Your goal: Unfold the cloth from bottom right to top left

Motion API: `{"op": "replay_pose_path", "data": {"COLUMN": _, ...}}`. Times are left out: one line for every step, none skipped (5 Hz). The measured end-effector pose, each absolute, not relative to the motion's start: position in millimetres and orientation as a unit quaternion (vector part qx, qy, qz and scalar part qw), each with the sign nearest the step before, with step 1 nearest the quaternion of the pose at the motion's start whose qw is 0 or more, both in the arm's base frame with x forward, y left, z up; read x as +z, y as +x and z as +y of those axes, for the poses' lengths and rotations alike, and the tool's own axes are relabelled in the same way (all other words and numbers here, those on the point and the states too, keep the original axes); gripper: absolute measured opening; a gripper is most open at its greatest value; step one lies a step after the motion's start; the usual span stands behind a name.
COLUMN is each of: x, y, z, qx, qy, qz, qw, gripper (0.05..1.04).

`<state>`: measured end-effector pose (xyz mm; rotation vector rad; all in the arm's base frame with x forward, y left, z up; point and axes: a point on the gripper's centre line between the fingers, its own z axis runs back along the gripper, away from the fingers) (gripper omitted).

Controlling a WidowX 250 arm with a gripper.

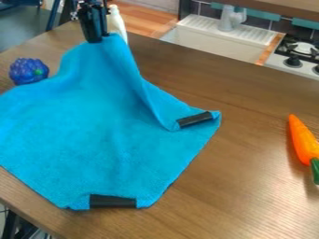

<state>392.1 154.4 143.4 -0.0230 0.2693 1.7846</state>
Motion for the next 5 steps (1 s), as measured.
{"op": "replay_pose_path", "data": {"x": 128.0, "y": 391.1, "z": 152.0, "qx": 0.768, "qy": 0.002, "qz": 0.122, "qw": 0.629, "gripper": 0.468}}
{"op": "replay_pose_path", "data": {"x": 142.1, "y": 392.1, "z": 147.4, "qx": 0.748, "qy": 0.003, "qz": 0.081, "qw": 0.659, "gripper": 0.77}}
{"op": "replay_pose_path", "data": {"x": 169.5, "y": 393.6, "z": 137.0, "qx": 0.71, "qy": 0.003, "qz": 0.018, "qw": 0.704, "gripper": 0.991}}
{"op": "replay_pose_path", "data": {"x": 211.7, "y": 384.2, "z": 125.3, "qx": 0.656, "qy": 0.014, "qz": -0.051, "qw": 0.753, "gripper": 1.0}}
{"op": "replay_pose_path", "data": {"x": 241.6, "y": 368.2, "z": 108.6, "qx": 0.578, "qy": 0.033, "qz": -0.086, "qw": 0.811, "gripper": 0.999}}
